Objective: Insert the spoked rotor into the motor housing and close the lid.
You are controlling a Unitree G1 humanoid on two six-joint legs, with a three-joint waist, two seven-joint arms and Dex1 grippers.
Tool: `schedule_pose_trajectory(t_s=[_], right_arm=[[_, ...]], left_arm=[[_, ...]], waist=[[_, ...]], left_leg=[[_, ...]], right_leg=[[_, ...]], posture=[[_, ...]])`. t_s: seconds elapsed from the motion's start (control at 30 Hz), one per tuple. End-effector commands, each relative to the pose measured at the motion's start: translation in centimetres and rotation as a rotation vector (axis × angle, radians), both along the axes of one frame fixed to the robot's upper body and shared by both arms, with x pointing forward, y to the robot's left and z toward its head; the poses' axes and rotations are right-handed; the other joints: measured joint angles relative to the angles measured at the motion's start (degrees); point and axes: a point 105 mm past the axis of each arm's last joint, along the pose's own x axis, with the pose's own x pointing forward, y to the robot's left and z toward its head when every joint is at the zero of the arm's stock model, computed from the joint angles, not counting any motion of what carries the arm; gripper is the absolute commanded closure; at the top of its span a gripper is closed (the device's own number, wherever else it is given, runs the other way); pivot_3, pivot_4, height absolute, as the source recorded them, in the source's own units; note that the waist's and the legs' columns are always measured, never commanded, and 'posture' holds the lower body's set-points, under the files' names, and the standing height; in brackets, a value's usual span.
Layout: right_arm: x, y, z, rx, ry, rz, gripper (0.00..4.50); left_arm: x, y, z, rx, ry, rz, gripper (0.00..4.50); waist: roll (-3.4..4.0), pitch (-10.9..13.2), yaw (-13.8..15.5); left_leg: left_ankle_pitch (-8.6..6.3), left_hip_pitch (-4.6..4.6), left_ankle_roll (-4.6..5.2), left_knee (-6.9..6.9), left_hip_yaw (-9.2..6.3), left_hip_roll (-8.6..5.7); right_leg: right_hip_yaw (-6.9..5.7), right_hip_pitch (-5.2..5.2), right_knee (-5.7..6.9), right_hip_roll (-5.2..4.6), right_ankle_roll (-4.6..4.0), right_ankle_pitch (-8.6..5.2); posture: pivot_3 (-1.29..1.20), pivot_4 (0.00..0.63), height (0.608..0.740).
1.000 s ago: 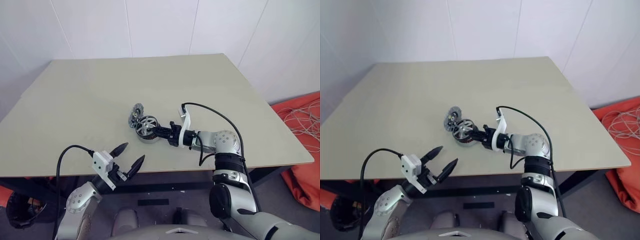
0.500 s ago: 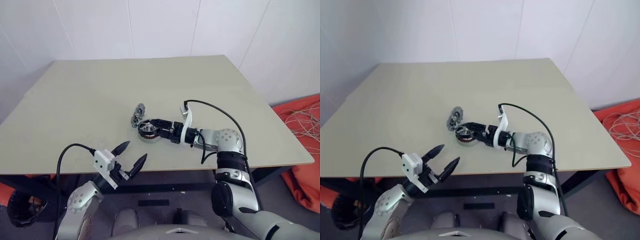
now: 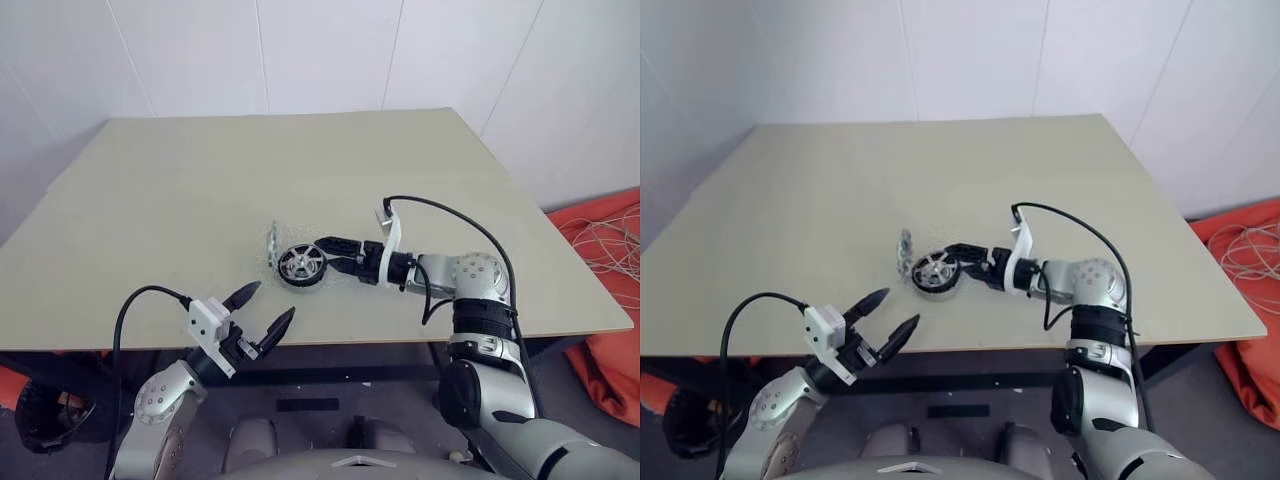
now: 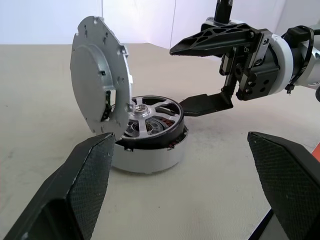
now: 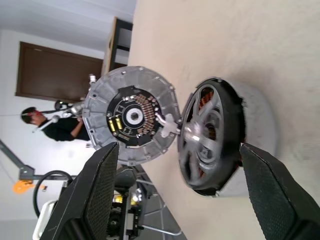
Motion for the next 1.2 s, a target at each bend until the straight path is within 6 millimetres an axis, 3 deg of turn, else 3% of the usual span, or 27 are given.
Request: schedule_pose_trajectory(t_s=[0.03, 0.2, 0.3, 0.47, 0.67, 0.8, 1.2], right_arm=[[0.3, -0.1, 1.9, 0.018, -0.067, 0.006, 0.14], [0.3, -0.3, 2.3, -0.013, -0.108, 0.009, 0.14], [0.4, 0.2, 3.1, -0.123, -0.301, 0.014, 0.72], [0.3, 1.8, 3.7, -0.267, -0.601, 0.049, 2.42], [0.2, 3.8, 1.9, -0.438, -0.857, 0.128, 4.48], [0.7, 4.8, 0.9, -0.481, -0.913, 0.136, 4.48], [1.1, 7.3, 1.0, -0.469, -0.981, 0.174, 4.48]], left_arm=[[0.0, 0.0, 1.0, -0.008, -0.041, -0.007, 0.0], [-0.1, -0.1, 1.0, -0.008, -0.042, -0.014, 0.0], [-0.1, -0.1, 1.1, -0.01, -0.043, -0.013, 0.0], [0.0, -0.2, 1.3, -0.011, -0.045, -0.008, 0.0], [-0.1, -0.4, 1.5, -0.014, -0.045, -0.007, 0.0], [-0.2, -0.5, 1.7, -0.014, -0.044, -0.004, 0.0], [-0.3, -0.3, 1.9, -0.013, -0.045, 0.001, 0.0]], waist=[[0.0, 0.0, -0.03], [0.01, 0.0, -0.06], [0.01, 0.0, 0.03], [0.0, 0.01, -0.06], [-0.1, 0.05, -0.14], [-0.14, 0.04, -0.26], [-0.16, 0.05, -1.38]], left_leg=[[0.0, 0.01, 0.0, 0.0, 0.01, 0.0], [0.0, 0.02, 0.01, 0.0, 0.01, 0.01], [0.0, -0.01, 0.01, 0.0, 0.01, 0.01], [-0.02, -0.04, 0.03, -0.02, 0.02, 0.02], [-0.12, -0.05, 0.2, -0.02, 0.01, 0.01], [-0.13, -0.05, 0.22, -0.02, 0.0, 0.02], [-0.14, -0.11, 0.24, -0.01, -0.01, 0.02]], right_leg=[[0.0, 0.0, 0.0, 0.0, 0.0, 0.0], [0.0, -0.03, 0.01, 0.0, 0.0, 0.0], [0.0, -0.03, 0.0, 0.0, 0.01, 0.0], [0.0, -0.06, -0.02, 0.01, 0.03, -0.02], [0.0, -0.07, -0.03, 0.01, 0.04, -0.02], [0.0, -0.07, -0.02, 0.01, 0.03, -0.02], [0.0, -0.09, -0.01, 0.02, 0.02, -0.02]], posture=[[0.0, 0.0, 0.74], [0.0, 0.0, 0.74], [0.0, 0.0, 0.74], [0.0, 0.0, 0.74], [0.0, 0.0, 0.74], [0.0, 0.0, 0.74], [0.0, 0.0, 0.74]])
